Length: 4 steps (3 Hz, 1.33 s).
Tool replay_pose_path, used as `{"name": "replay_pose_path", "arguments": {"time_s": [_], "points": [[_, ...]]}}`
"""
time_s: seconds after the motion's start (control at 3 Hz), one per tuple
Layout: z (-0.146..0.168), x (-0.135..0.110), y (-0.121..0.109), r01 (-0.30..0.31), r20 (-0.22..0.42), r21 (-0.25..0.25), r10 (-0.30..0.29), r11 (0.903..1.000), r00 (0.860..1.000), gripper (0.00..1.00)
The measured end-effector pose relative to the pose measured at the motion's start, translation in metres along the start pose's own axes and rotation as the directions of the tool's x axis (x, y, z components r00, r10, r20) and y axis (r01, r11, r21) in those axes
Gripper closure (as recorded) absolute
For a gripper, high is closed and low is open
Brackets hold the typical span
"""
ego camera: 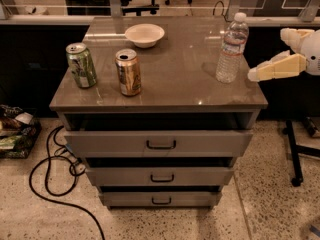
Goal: Place water bottle into paper bowl
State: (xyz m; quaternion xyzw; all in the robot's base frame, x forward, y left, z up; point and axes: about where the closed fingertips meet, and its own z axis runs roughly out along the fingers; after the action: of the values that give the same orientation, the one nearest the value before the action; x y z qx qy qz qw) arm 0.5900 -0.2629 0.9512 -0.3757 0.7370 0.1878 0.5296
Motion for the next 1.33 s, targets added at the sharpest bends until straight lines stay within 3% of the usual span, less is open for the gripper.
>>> {"name": "replay_pose_path", "arguments": {"time_s": [0.33,0.67,1.0,1.33], "points": [[0.000,0.000,0.000,0.000,0.000,0.000,0.000,1.0000,1.000,0.00],[0.014,-0.003,-0.006,0.008,0.052,-0.012,-0.007,0.9999,0.999,0.00],[0.037,-0.011,-0.020,0.023,0.184,-0.037,-0.016,0.9990,0.983,0.00],[0.053,-0.013,-0.033,0.020,0.271,-0.055,-0.005,0.9983,0.963,0.00]]}}
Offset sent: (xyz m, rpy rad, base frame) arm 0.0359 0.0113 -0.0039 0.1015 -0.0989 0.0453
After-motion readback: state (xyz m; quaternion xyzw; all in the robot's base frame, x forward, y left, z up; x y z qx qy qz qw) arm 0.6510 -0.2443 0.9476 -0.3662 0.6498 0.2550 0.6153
